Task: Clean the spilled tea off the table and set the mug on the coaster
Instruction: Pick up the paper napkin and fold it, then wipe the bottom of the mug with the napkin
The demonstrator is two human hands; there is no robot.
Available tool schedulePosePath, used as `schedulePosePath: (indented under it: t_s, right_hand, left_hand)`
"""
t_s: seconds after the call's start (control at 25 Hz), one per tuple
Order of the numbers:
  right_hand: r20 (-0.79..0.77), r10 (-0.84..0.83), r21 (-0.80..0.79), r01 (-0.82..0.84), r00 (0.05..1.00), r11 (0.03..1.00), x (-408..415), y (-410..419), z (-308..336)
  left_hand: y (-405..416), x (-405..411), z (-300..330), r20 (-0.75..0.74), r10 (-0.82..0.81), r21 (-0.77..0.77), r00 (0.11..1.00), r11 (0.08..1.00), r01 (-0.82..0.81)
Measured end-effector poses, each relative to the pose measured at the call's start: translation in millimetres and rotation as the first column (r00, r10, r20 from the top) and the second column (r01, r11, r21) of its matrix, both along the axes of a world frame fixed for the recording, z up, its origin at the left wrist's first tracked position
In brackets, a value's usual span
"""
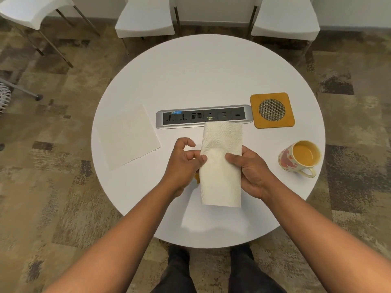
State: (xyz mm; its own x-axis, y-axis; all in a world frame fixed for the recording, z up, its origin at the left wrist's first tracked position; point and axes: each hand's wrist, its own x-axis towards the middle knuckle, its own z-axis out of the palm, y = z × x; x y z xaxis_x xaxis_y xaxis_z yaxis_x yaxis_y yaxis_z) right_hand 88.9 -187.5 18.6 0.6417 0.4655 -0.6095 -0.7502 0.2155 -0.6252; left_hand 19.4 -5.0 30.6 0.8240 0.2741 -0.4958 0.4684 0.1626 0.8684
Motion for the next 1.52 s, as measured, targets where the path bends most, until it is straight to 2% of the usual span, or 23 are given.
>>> schedulePosePath:
  t_s: [0.12,0.24,0.4,0.56,0.68,0.88,1.12,1.28,1.4,1.52]
  right_hand:
    - [0.014,0.003,-0.034,-0.003,1.000,0.999,-1.2,-4.8,-1.3]
    - [0.007,0.028,-0.025,-0.028,1.000,0.999,-3.5,-9.9,-1.9]
    - [0.002,0.037,-0.023,-0.037,0.999,0.999,-6.4,-15.8,-2.2]
    - [-0.008,0.007,-0.021,-0.007,1.000,1.000,-6.9,-19.8,-2.9]
    - [-0.003,-0.034,-0.023,0.034,0.999,0.999,-5.9,-22.5,-1.0]
    - [-0.013,-0.102,-0.126,0.099,0.995,0.987,3.0,-32.1,-2.1]
    - [0.022,-0.201,-0.186,0.201,0.979,0.962,13.3,-53.8,-5.6]
    - [0.042,-0.307,-0.097,0.310,0.951,0.946,21.1,-84.0,-2.3]
    - [-0.008,-0.340,0.001,0.340,0.940,0.940,16.6,-109.7,1.8]
    - [-0.044,-0.361,-0.010,0.361,0.932,0.933,11.7,-134.0,2.5]
  left_hand:
    - [1.0,1.6,0.2,0.062,-0.074,0.046,0.995,0.996,0.071]
    - [6.8,5.1,3.9,0.093,-0.195,-0.007,0.976,0.980,0.197]
    - [9.9,9.1,5.0,0.127,-0.318,0.004,0.939,0.947,0.320]
    - [6.7,10.6,5.4,0.176,-0.256,0.016,0.951,0.966,0.257]
    - [-3.3,4.5,-0.9,0.080,-0.182,-0.027,0.980,0.983,0.184]
    - [-19.0,-7.8,-10.6,-0.026,-0.177,-0.172,0.984,0.970,0.170]
    - [-47.9,-16.9,-20.9,-0.035,-0.333,-0.214,0.942,0.923,0.319]
    - [-63.0,-9.0,-21.6,-0.038,-0.335,-0.238,0.942,0.918,0.317]
    - [-83.1,6.4,-16.5,-0.010,-0.346,-0.197,0.938,0.921,0.337]
    - [-108.0,25.6,-12.0,0.013,-0.409,-0.144,0.913,0.902,0.406]
